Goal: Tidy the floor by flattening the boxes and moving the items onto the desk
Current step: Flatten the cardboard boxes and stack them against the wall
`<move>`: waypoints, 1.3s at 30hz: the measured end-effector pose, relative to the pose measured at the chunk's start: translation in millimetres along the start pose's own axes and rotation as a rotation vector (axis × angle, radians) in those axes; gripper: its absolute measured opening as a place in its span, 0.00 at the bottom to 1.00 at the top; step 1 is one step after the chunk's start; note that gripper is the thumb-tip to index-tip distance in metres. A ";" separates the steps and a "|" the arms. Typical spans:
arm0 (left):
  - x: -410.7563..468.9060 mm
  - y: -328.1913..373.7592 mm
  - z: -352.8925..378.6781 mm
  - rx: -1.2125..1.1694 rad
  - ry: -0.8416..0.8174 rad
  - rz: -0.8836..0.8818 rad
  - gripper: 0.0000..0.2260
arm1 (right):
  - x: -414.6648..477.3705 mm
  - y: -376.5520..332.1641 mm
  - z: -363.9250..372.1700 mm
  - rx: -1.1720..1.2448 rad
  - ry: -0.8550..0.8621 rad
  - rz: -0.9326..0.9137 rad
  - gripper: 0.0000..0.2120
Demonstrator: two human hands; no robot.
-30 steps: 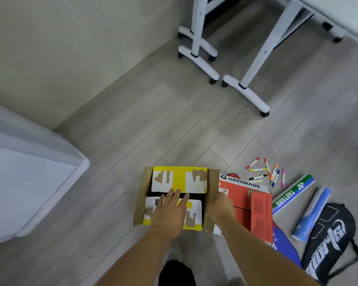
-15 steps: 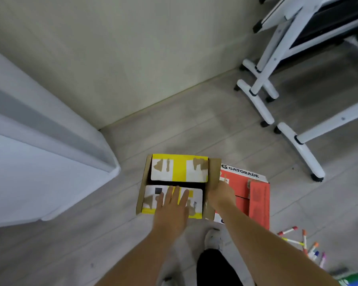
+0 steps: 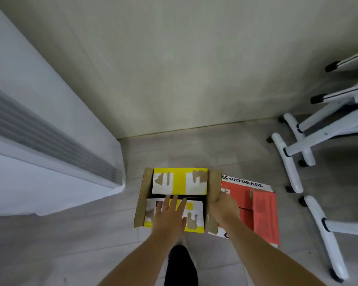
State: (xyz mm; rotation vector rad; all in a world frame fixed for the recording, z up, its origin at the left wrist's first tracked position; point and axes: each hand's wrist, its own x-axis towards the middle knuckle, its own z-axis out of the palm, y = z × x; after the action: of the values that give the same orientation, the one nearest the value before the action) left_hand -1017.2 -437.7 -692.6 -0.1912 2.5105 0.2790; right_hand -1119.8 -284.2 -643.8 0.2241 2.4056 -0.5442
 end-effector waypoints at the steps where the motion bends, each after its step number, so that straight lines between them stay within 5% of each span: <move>1: 14.4 -7.0 0.9 -0.006 -0.010 -0.005 0.29 | 12.8 -8.9 0.5 -0.019 -0.003 -0.012 0.10; 12: 110.2 -56.4 -30.3 -0.151 -0.009 -0.107 0.30 | 130.7 -109.0 -10.1 -0.172 -0.028 -0.090 0.12; 23: 196.0 -34.1 -32.4 -0.271 0.050 -0.344 0.30 | 258.0 -170.4 -3.9 -0.140 -0.129 -0.267 0.11; 26: 208.3 -20.8 -24.9 -0.344 0.002 -0.459 0.30 | 276.9 -171.5 0.7 -0.192 -0.162 -0.397 0.17; 39: 175.6 19.5 -10.3 -0.575 0.130 -0.685 0.29 | 235.1 -129.8 26.6 -0.363 -0.264 -0.911 0.07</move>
State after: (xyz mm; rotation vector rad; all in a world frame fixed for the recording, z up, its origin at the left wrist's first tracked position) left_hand -1169.0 -434.2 -783.5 -1.2897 2.2522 0.6990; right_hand -1324.4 -407.5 -769.4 -1.0716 2.1873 -0.4591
